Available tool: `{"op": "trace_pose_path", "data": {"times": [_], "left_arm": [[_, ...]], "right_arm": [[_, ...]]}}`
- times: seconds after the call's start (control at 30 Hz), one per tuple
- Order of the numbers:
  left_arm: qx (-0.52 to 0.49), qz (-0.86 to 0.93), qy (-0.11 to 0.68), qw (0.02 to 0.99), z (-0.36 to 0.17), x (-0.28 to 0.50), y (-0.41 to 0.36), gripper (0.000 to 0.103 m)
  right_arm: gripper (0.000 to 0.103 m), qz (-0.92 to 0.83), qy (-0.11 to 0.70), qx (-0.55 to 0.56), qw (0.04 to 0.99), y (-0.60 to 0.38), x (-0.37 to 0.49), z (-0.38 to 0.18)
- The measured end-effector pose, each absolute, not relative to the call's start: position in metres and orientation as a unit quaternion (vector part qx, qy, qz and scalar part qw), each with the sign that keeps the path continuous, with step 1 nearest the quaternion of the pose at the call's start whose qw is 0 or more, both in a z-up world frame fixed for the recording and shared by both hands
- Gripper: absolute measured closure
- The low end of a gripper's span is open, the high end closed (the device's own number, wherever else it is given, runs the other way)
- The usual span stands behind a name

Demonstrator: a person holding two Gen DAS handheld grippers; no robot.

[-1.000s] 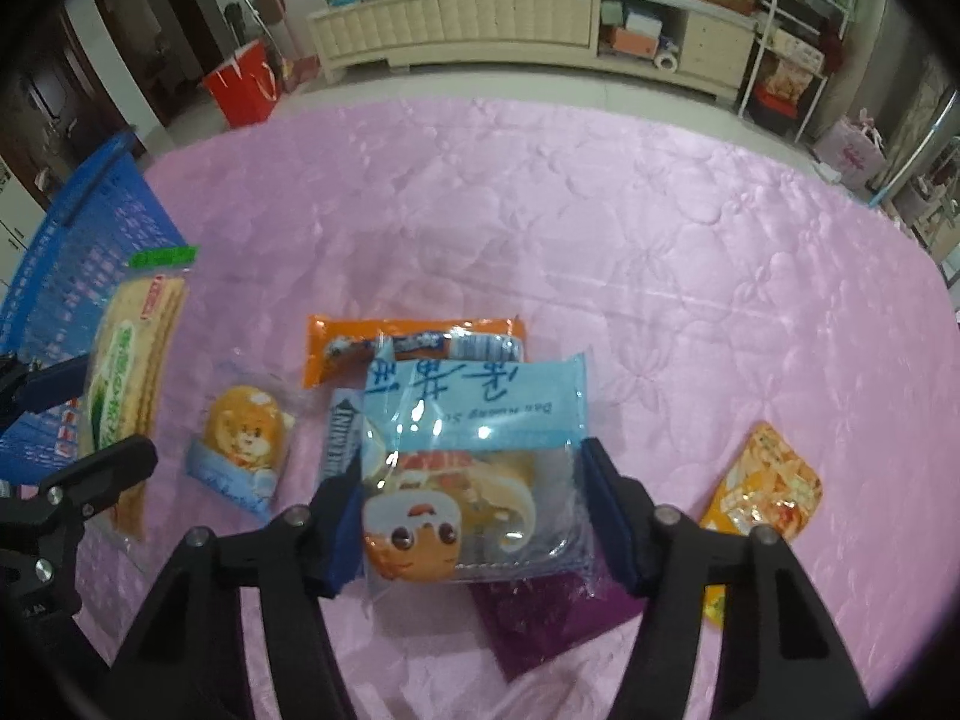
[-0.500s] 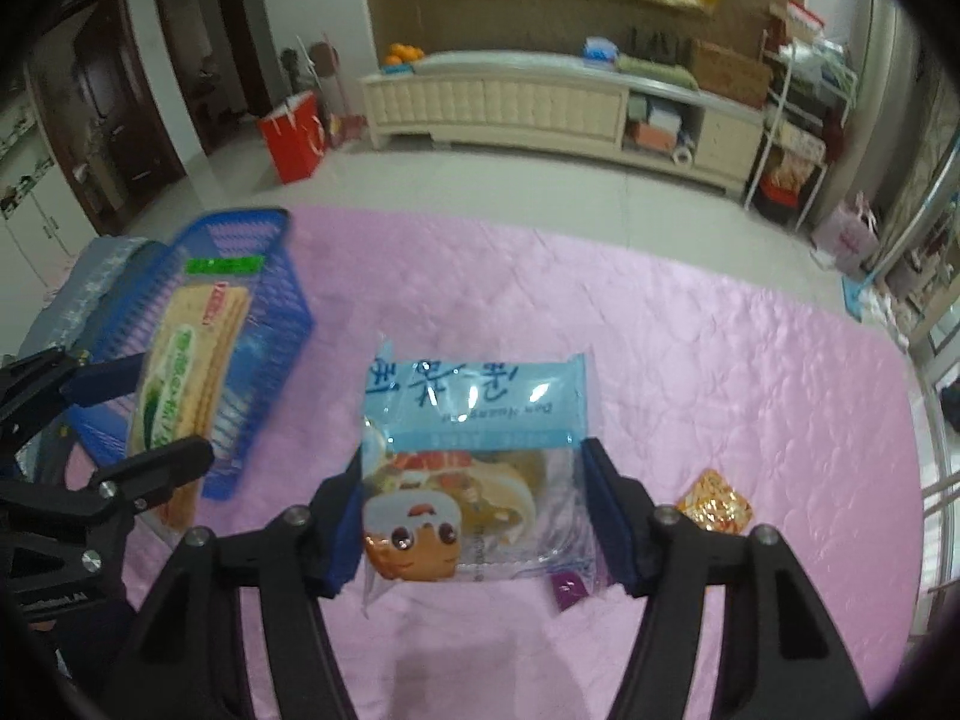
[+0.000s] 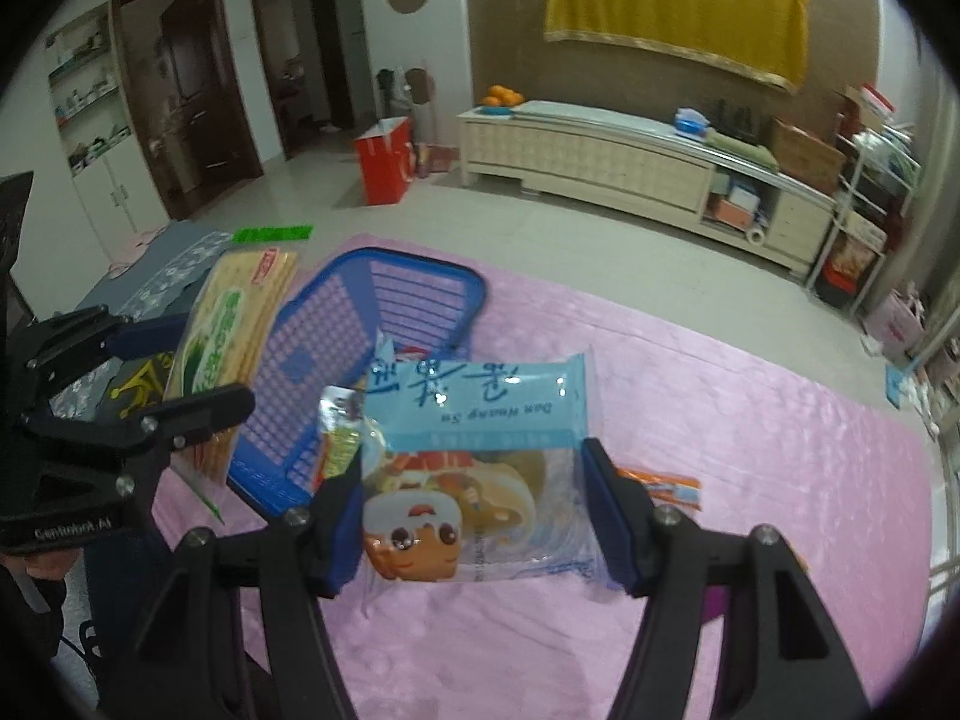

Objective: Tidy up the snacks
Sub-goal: 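Carry the cracker pack over the basket with the left tool and open it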

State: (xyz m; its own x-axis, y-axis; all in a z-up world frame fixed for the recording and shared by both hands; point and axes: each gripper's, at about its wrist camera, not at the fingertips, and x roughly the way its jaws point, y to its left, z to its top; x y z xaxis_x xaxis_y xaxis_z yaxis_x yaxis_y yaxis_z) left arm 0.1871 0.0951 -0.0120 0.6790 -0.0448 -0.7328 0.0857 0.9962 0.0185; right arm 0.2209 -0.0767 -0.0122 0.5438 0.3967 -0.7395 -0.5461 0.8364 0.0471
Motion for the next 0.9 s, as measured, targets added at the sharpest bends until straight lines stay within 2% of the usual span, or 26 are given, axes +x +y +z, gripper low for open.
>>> {"op": "trace_pose_path", "data": {"times": [0.43, 0.9], "left_arm": [[-0.013, -0.010, 0.424, 0.905, -0.045, 0.199, 0.153, 0.043], [-0.008, -0.030, 0.459, 0.888, -0.086, 0.227, 0.150, 0.042]], "right_arm": [[0.035, 0.309, 0.409, -0.122, 0.850, -0.003, 0.227, -0.034], [0.035, 0.295, 0.426, -0.135, 0.844, 0.001, 0.234, -0.050]]}}
